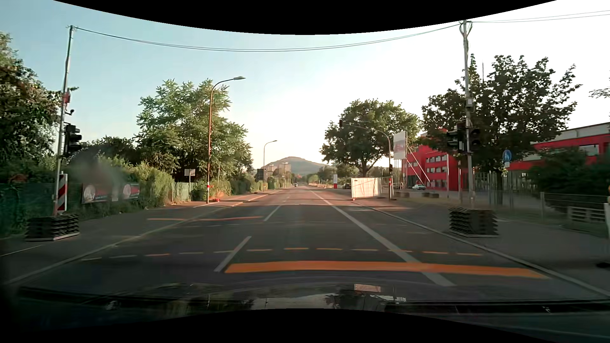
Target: Follow the waypoints while adhering to traffic rules and regulations
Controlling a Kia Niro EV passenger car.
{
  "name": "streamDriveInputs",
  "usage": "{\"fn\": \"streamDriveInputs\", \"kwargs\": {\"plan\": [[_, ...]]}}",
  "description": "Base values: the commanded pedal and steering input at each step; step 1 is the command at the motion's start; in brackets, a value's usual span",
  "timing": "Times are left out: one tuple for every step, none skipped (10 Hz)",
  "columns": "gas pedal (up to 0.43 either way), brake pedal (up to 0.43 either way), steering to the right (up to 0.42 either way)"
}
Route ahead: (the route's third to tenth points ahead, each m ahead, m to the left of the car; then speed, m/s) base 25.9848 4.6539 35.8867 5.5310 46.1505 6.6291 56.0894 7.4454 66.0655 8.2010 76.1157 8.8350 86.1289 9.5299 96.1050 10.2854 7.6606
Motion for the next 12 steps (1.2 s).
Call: {"fn": "streamDriveInputs", "kwargs": {"plan": [[0.11, 0.0, -0.052], [0.11, 0.0, -0.052], [0.11, 0.0, -0.047], [0.11, 0.0, -0.037], [0.11, 0.0, -0.028], [0.11, 0.0, -0.023], [0.11, 0.0, -0.022], [0.11, 0.0, -0.021], [0.11, 0.0, -0.021], [0.11, 0.0, -0.017], [0.11, 0.0, -0.01], [0.11, 0.0, -0.009]]}}
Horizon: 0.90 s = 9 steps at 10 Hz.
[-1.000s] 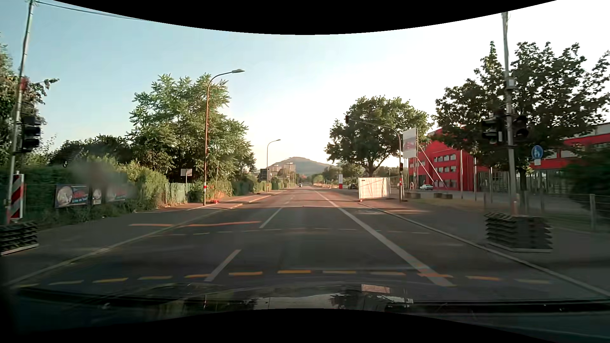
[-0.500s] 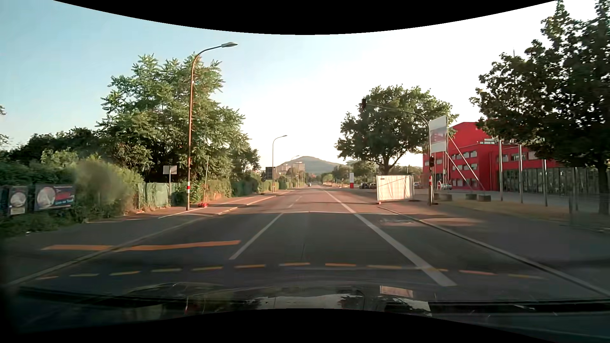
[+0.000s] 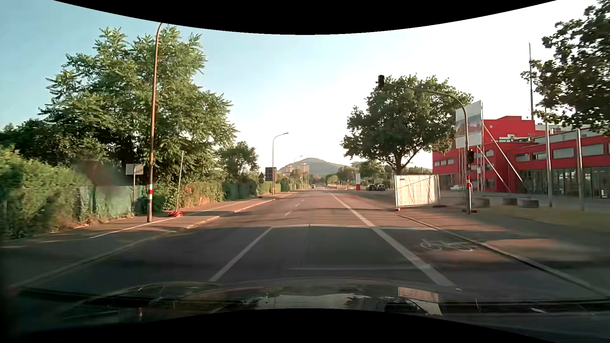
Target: Follow the waypoints while adhering to traffic rules and regulations
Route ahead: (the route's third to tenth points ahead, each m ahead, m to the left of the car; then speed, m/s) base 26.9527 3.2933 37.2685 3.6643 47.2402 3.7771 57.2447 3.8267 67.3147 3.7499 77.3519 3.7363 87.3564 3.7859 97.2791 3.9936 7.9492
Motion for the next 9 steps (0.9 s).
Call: {"fn": "streamDriveInputs", "kwargs": {"plan": [[0.11, 0.0, -0.009], [0.11, 0.0, -0.009], [0.169, 0.0, -0.007], [0.197, 0.0, -0.005], [0.197, 0.0, -0.005], [0.197, 0.0, -0.005], [0.197, 0.0, -0.005], [0.197, 0.0, -0.005], [0.197, 0.0, -0.005]]}}
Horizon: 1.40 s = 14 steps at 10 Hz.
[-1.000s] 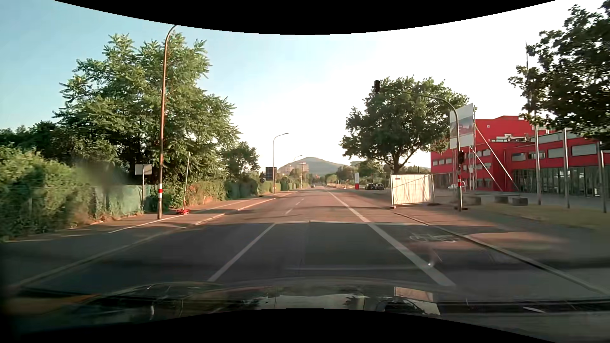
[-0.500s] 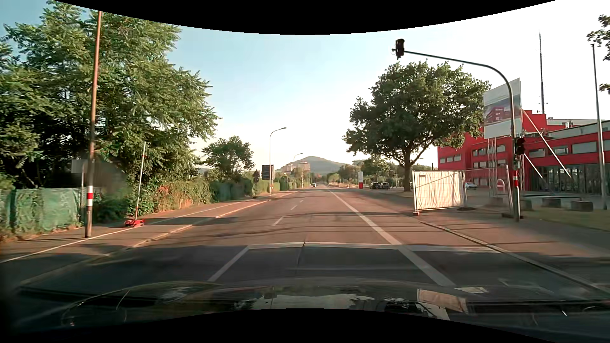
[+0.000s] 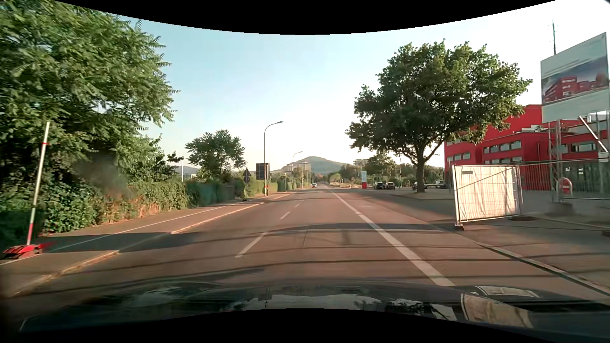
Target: Follow the waypoints while adhering to traffic rules and regulations
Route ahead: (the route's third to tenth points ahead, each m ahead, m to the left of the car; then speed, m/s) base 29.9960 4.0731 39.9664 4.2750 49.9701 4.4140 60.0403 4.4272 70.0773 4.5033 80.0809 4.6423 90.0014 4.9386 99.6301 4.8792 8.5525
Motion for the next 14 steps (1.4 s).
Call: {"fn": "streamDriveInputs", "kwargs": {"plan": [[0.197, 0.0, -0.005], [0.189, 0.0, -0.004], [0.157, 0.0, -0.003], [0.157, 0.0, -0.004], [0.15, 0.0, -0.003], [0.13, 0.0, -0.003], [0.13, 0.0, -0.003], [0.13, 0.0, -0.003], [0.13, 0.0, -0.003], [0.13, 0.0, -0.003], [0.13, 0.0, -0.003], [0.13, 0.0, -0.003], [0.13, 0.0, -0.002], [0.13, 0.0, -0.003]]}}
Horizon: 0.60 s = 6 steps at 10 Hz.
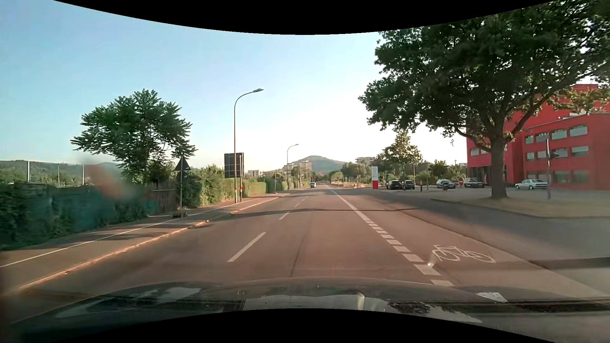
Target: Follow the waypoints while adhering to traffic rules and regulations
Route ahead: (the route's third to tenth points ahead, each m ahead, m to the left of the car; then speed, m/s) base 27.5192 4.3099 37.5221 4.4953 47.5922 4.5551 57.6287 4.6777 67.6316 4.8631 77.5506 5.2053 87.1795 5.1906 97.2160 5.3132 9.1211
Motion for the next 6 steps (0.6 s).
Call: {"fn": "streamDriveInputs", "kwargs": {"plan": [[0.13, 0.0, -0.003], [0.13, 0.0, -0.002], [0.13, 0.0, -0.002], [0.13, 0.0, -0.002], [0.13, 0.0, -0.002], [0.13, 0.0, -0.002]]}}
